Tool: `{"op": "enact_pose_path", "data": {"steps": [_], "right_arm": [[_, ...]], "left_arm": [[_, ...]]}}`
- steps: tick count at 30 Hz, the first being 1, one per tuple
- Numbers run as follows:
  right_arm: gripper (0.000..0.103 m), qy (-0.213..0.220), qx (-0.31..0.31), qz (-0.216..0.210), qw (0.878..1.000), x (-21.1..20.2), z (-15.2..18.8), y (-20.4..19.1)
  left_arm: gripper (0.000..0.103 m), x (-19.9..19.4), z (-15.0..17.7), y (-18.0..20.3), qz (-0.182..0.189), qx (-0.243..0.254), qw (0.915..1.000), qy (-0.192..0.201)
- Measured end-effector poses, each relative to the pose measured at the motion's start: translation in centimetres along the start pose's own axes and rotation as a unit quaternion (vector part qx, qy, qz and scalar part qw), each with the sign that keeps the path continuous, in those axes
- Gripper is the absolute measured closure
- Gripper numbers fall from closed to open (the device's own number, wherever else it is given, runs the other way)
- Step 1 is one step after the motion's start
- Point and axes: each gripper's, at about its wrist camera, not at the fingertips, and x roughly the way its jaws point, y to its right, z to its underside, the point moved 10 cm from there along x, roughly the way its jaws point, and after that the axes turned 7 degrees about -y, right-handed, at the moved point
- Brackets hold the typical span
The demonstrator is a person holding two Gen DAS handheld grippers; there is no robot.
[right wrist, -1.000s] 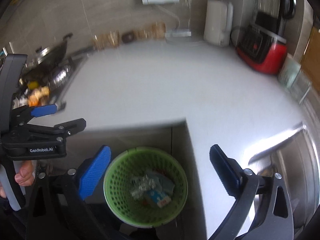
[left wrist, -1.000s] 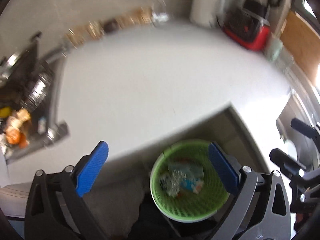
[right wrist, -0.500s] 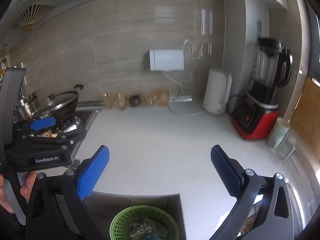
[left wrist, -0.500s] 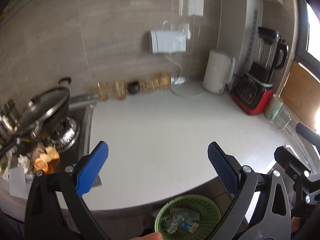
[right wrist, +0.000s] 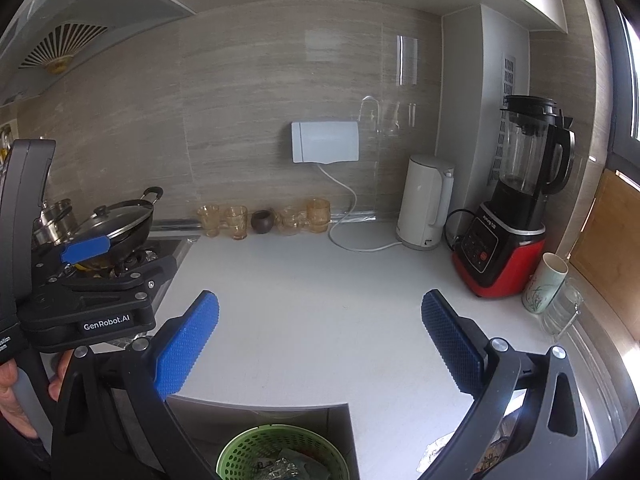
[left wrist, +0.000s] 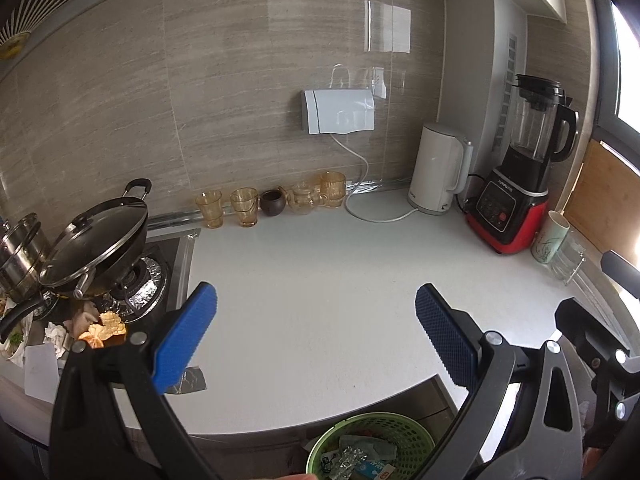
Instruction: Collect trash
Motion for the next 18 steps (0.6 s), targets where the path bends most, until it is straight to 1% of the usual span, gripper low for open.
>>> {"op": "enact_pose_path", "data": {"steps": [13, 18], "right_arm": [[0.002, -0.01, 0.009, 0.006, 1.0, 0.9, 0.0, 0.8], [0.002, -0.013, 0.009, 0.002, 1.0, 1.3, -0.1, 0.7]], "left_arm": [[0.008, 1.3, -0.1, 0.1, 0.003, 0.002, 1.0, -0.008], [0.008, 1.7, -0.1, -0.1, 0.004, -0.001, 0.9999, -0.011]]}}
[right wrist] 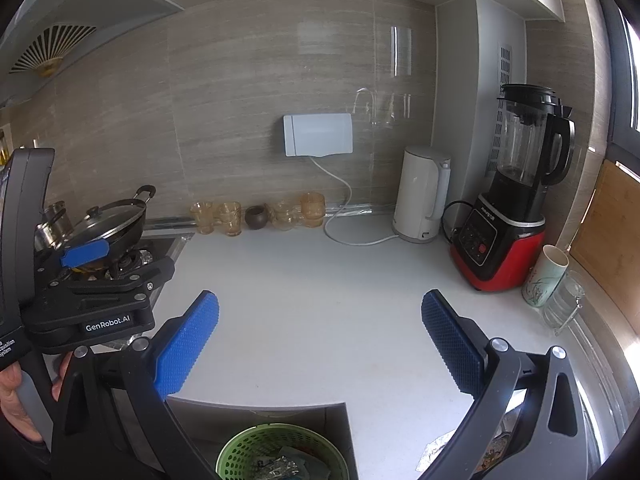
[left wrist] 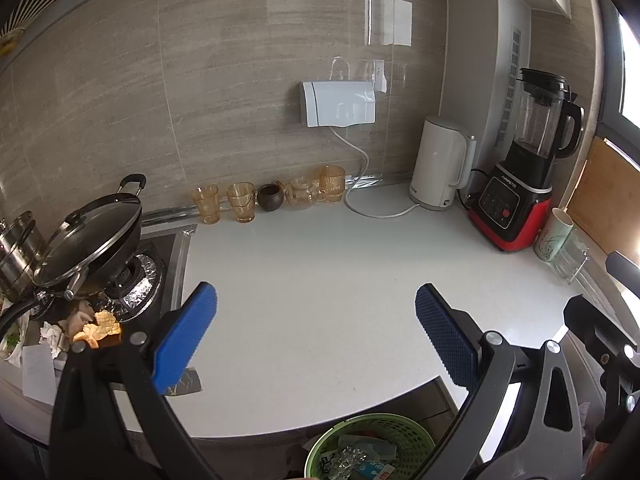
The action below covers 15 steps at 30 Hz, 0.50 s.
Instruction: Collect trash
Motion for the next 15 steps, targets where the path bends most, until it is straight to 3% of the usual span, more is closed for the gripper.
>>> {"op": "enact_pose_path", "data": {"steps": [15], "right_arm": [[0.002, -0.016, 0.002, 0.0, 1.0, 2.0, -0.3, -0.4]], "left_arm": [[0.008, 2.0, -0.2, -1.3, -0.002, -0.01, 0.9998, -0.015]]}}
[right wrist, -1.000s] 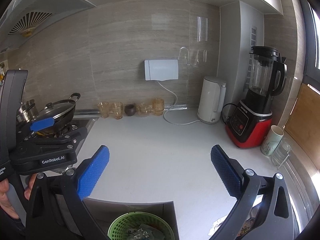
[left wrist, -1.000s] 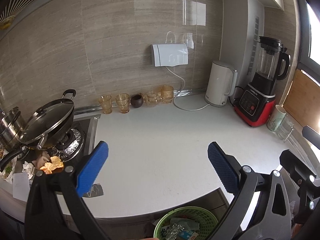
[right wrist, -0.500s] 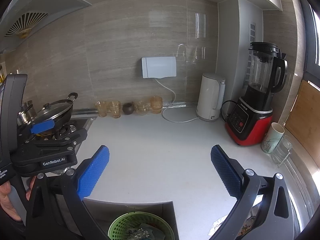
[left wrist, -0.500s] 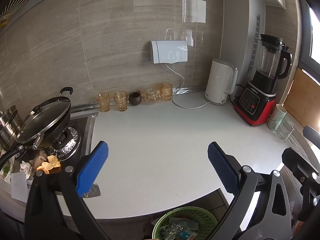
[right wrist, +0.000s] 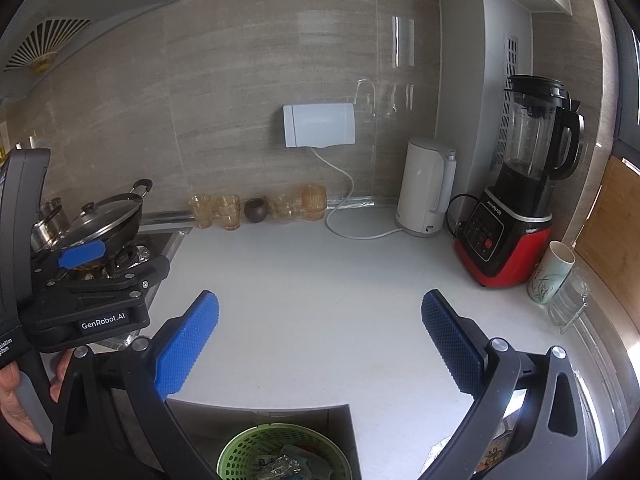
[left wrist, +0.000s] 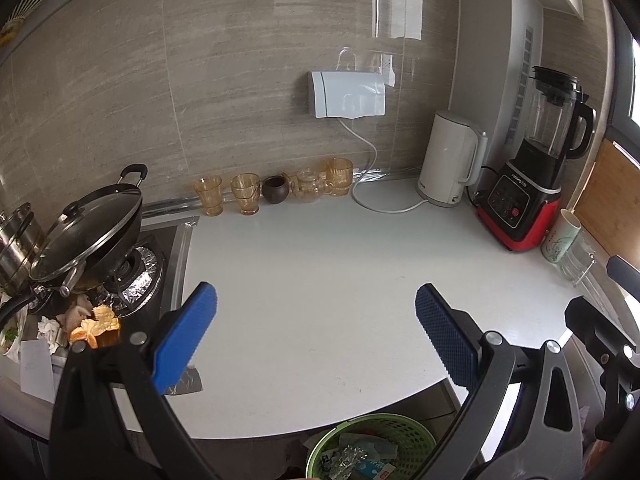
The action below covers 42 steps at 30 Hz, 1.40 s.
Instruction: Collect trash
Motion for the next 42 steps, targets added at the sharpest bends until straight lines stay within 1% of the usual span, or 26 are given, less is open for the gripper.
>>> {"op": "enact_pose_path", "data": {"steps": [12, 26, 39, 42], "right_arm": [[0.002, -0.009, -0.001, 0.002, 1.0, 1.1, -0.2, -0.1], [0.002, -0.013, -0.003, -0.002, 1.0, 1.9, -0.4, 0.3], [0.002, -0.021, 0.003, -0.006, 1.0, 3.1, -0.5, 0.9], [0.002, -0.023, 0.004, -0.005, 1.0, 3.3, -0.6, 0.9]], "left_arm": [[0.008, 1.3, -0.3, -0.5, 0.0, 0.0, 1.0, -0.009], [0.008, 1.7, -0.6, -0.5, -0.002, 0.003, 1.0, -0.009], [0.008, 2.9, -0.8, -0.5, -0.013, 0.008, 0.9998, -0.014], [0.008, 3.2, -0.9, -0.7, -0.01, -0.002, 0.9998, -0.017]]}}
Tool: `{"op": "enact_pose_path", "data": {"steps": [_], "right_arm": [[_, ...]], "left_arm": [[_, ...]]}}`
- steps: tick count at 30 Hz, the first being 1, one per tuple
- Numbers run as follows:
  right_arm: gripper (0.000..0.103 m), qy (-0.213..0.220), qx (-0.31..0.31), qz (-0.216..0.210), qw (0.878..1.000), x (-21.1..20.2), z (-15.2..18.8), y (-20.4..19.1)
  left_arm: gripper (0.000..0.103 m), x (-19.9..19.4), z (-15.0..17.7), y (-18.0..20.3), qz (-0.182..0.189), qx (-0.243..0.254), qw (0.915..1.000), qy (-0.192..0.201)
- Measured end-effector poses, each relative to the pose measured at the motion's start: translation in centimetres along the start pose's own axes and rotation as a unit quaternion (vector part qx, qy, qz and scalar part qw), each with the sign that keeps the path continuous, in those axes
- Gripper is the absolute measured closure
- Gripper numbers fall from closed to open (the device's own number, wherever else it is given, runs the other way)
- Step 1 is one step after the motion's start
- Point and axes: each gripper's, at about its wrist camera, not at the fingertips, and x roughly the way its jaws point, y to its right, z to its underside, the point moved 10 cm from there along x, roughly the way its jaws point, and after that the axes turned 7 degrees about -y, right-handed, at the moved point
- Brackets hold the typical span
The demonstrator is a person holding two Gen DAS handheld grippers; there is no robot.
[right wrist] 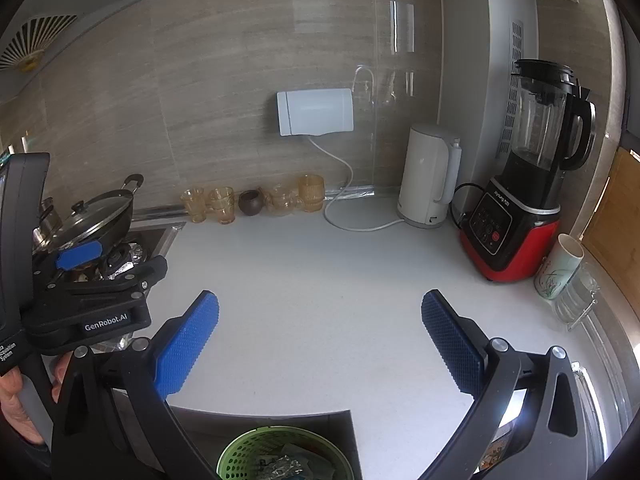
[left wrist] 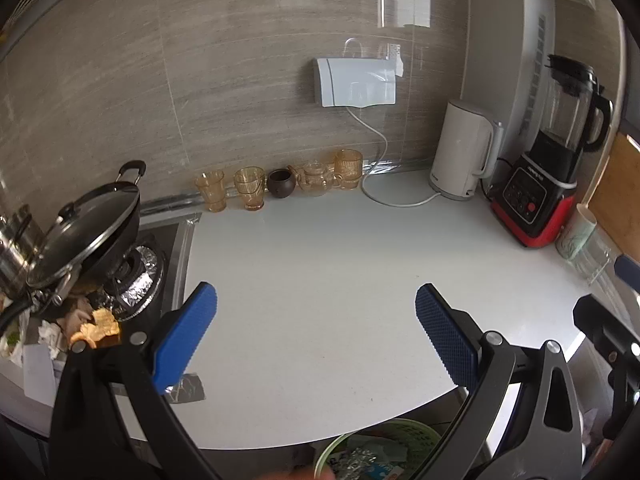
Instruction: Collect trash
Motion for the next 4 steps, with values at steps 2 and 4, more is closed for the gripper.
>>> {"op": "enact_pose_path", "data": {"steps": [2, 4], "right_arm": [[0.002, -0.002, 0.001, 0.0, 1.0, 0.18, -0.01, 0.01], [0.002, -0.004, 0.001, 0.001, 1.0, 0.4, -0.05, 0.01]], "left_arm": [[0.008, 0.11, -0.01, 0.02, 0.003, 0.0, 1.0, -0.002], [0.008, 0.36, -0.02, -0.06, 0.003, 0.0, 1.0, -0.004]]}}
